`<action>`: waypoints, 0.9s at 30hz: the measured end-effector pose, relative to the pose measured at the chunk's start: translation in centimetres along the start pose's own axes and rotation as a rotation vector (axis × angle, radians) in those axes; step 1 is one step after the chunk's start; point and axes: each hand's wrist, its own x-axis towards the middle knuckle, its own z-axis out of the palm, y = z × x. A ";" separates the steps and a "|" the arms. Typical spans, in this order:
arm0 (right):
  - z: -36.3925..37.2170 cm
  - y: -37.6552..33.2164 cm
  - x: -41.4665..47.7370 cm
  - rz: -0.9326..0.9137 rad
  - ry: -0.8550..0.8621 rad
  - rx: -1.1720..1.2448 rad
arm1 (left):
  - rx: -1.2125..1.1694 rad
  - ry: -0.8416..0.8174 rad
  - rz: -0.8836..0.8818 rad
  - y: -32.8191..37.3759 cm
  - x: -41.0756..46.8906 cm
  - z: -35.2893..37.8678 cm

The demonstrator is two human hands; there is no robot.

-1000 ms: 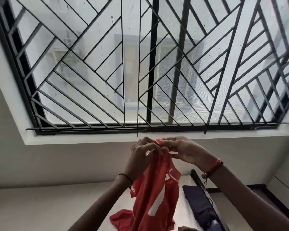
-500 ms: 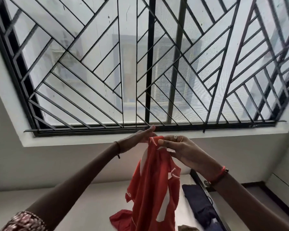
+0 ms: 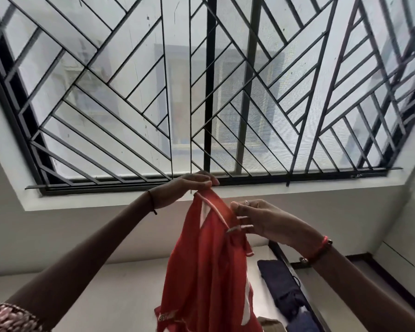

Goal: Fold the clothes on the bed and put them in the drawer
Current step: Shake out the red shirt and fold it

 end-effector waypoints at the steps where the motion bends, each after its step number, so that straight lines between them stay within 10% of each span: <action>1: 0.3 -0.1 0.2 0.029 -0.011 -0.015 | 0.003 -0.005 0.008 0.4 0.1 0.3; 7: 1.8 0.1 1.7 -0.028 0.046 0.033 | 0.288 -0.122 0.118 1.6 0.6 2.7; 13: 1.6 0.3 2.1 -0.112 0.160 0.074 | 0.259 0.406 0.173 -0.3 -0.5 2.8; 18: 2.7 0.9 2.6 -0.229 0.213 0.080 | 0.369 -0.011 -0.146 -2.9 -2.9 2.5; 27: 2.2 0.3 3.2 -0.306 0.278 0.033 | 0.414 0.227 -0.022 -1.6 -3.7 1.6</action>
